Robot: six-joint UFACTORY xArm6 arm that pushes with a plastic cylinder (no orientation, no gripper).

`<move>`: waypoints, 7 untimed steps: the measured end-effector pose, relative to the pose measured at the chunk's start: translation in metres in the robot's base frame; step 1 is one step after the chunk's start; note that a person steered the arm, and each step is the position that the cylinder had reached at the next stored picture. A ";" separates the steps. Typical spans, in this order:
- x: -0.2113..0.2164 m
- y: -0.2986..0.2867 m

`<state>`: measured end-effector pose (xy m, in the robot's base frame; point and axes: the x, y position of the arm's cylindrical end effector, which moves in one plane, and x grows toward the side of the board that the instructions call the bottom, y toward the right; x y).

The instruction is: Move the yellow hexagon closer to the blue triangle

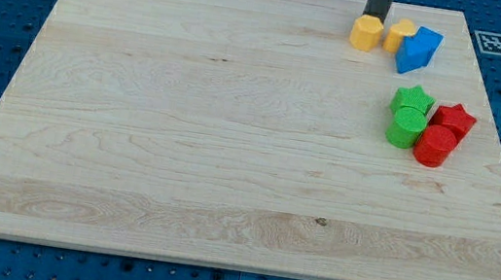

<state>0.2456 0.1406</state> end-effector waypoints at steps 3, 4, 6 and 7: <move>0.017 -0.048; 0.025 -0.045; 0.018 -0.023; 0.029 -0.023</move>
